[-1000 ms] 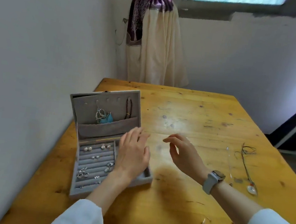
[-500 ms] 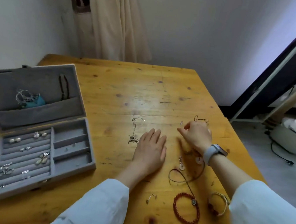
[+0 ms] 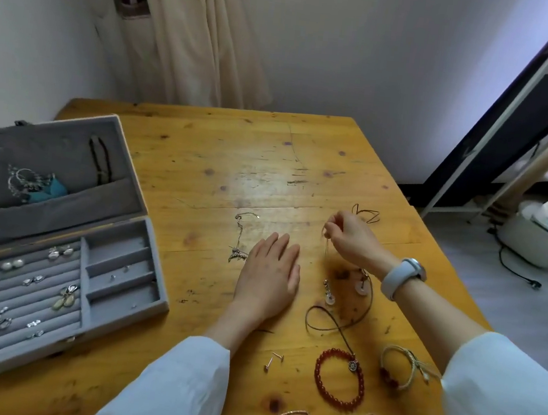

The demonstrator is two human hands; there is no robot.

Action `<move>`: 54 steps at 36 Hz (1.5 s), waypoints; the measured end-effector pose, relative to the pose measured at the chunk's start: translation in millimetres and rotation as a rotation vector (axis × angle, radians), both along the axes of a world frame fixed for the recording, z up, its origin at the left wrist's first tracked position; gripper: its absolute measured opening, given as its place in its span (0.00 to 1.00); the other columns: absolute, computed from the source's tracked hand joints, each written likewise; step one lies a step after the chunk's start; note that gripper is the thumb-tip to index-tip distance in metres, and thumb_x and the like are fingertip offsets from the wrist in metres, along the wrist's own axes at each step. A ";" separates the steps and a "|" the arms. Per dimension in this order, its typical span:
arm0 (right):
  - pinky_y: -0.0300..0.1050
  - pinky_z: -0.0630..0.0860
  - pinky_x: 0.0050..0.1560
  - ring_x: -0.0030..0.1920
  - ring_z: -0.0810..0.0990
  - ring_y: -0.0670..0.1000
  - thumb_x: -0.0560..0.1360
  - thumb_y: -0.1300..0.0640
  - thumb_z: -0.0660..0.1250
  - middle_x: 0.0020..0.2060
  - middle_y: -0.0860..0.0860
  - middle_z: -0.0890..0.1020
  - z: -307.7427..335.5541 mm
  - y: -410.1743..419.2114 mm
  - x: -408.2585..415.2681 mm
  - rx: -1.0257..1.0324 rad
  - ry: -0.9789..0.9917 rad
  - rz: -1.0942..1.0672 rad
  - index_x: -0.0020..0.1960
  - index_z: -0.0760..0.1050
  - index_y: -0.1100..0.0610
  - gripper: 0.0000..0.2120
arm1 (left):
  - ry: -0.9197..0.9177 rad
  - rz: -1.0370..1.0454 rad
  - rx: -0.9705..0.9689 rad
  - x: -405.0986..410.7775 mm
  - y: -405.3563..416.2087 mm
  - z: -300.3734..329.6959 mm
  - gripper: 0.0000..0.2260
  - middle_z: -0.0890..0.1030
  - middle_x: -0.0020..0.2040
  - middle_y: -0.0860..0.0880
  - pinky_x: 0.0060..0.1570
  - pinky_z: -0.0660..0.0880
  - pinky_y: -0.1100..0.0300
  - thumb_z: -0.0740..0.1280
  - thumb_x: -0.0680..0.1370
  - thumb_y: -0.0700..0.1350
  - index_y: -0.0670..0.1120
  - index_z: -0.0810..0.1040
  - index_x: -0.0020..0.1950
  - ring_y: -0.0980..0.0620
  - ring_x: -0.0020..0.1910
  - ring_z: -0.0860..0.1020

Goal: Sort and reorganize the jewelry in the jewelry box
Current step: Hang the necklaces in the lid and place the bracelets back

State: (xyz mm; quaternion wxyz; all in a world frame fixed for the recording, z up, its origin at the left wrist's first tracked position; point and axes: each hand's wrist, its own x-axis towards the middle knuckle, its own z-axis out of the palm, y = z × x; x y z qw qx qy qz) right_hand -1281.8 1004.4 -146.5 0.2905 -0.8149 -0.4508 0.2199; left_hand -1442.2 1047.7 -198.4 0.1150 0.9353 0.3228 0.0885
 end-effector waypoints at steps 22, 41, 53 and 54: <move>0.41 0.79 0.41 0.34 0.79 0.47 0.71 0.69 0.66 0.33 0.51 0.80 104.4 -10.2 -100.6 0.507 0.125 0.452 0.44 0.77 0.58 0.07 | -0.876 0.104 -0.938 -91.7 -3.9 94.1 0.10 0.84 0.49 0.51 0.50 0.75 0.66 0.69 0.73 0.44 0.51 0.79 0.54 0.57 0.51 0.80; 0.35 0.77 0.39 0.34 0.80 0.43 0.71 0.69 0.67 0.33 0.49 0.80 114.7 -1.9 -168.2 0.542 0.062 0.582 0.44 0.78 0.62 0.05 | -0.863 0.175 -0.821 -175.4 1.6 115.1 0.04 0.82 0.38 0.48 0.43 0.74 0.67 0.69 0.73 0.41 0.42 0.81 0.46 0.57 0.38 0.79; 0.29 0.76 0.42 0.39 0.81 0.42 0.71 0.66 0.68 0.36 0.53 0.83 102.8 4.7 -172.7 0.538 -0.062 0.520 0.46 0.80 0.62 0.04 | -0.799 0.218 -0.742 -198.1 21.2 133.3 0.04 0.83 0.40 0.47 0.44 0.78 0.66 0.70 0.73 0.37 0.44 0.81 0.45 0.57 0.38 0.81; 0.29 0.75 0.42 0.39 0.81 0.42 0.71 0.66 0.68 0.36 0.53 0.83 102.7 5.6 -173.0 0.551 -0.073 0.514 0.46 0.80 0.62 0.04 | -0.793 0.213 -0.737 -199.5 22.3 134.7 0.04 0.83 0.41 0.47 0.45 0.78 0.65 0.70 0.72 0.36 0.44 0.81 0.45 0.56 0.39 0.82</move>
